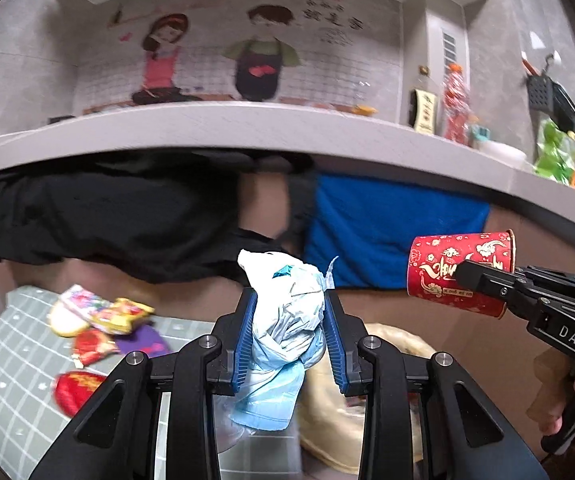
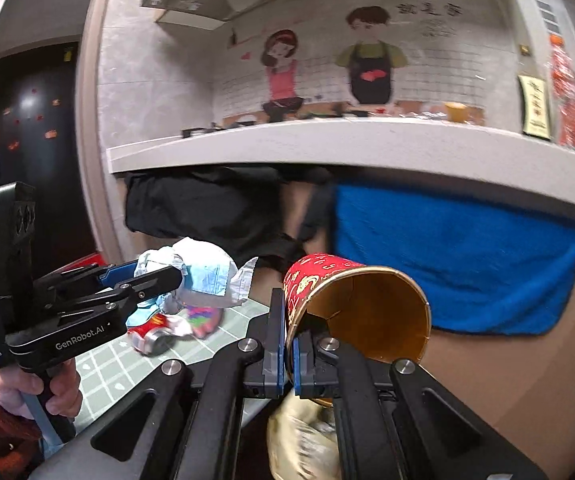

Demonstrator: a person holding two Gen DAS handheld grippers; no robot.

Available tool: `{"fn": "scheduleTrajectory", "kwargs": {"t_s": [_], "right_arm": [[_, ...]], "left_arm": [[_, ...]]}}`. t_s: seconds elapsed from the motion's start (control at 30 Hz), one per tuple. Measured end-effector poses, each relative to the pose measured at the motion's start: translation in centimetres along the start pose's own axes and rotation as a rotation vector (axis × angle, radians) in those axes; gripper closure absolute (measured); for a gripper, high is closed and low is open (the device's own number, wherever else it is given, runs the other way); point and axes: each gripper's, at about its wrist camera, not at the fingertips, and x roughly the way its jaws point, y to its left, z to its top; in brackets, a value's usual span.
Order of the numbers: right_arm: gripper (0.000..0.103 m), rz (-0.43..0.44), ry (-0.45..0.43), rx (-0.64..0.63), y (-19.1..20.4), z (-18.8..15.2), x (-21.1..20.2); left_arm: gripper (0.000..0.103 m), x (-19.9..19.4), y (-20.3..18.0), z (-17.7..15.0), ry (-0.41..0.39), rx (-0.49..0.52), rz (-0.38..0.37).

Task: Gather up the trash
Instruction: 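Drop the tissues and red cup into the yellow trash bag with both tools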

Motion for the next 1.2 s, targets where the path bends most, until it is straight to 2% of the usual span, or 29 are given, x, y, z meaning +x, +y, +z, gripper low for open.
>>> {"fn": "scheduleTrajectory", "kwargs": {"t_s": [0.27, 0.63, 0.7, 0.77, 0.83, 0.9, 0.93, 1.07, 1.2], "right_arm": [[0.099, -0.054, 0.038, 0.076, -4.4, -2.5, -0.1], [0.099, -0.065, 0.093, 0.164, -8.1, -4.3, 1.8], [0.099, -0.049, 0.100, 0.188, -8.7, -4.5, 2.3], [0.098, -0.024, 0.100, 0.226, -9.5, -4.8, 2.8], [0.090, -0.025, 0.152, 0.258, -10.3, -5.4, 4.2], [0.069, -0.006, 0.225, 0.313, -11.1, -6.5, 5.8], [0.067, 0.003, 0.241, 0.340, -11.4, -7.2, 6.2], [0.065, -0.005, 0.308, 0.364, -11.2, -8.5, 7.0], [0.065, -0.026, 0.286, 0.376, -10.7, -8.2, 6.4]], "left_arm": [[0.069, 4.0, -2.9, -1.6, 0.061, 0.003, -0.076], [0.069, 8.7, -4.3, -2.5, 0.166, -0.020, -0.156], [0.069, 9.4, -4.2, -2.5, 0.175, -0.037, -0.190], [0.068, 10.5, -3.7, -2.7, 0.204, -0.067, -0.266], [0.062, 12.2, -3.0, -3.3, 0.272, -0.107, -0.333], [0.061, 13.1, -2.4, -3.8, 0.322, -0.134, -0.349], [0.060, 13.4, -1.9, -4.1, 0.342, -0.149, -0.344], [0.058, 13.5, -0.9, -4.5, 0.372, -0.161, -0.320], [0.058, 12.2, 0.3, -4.0, 0.335, -0.175, -0.295]]}}
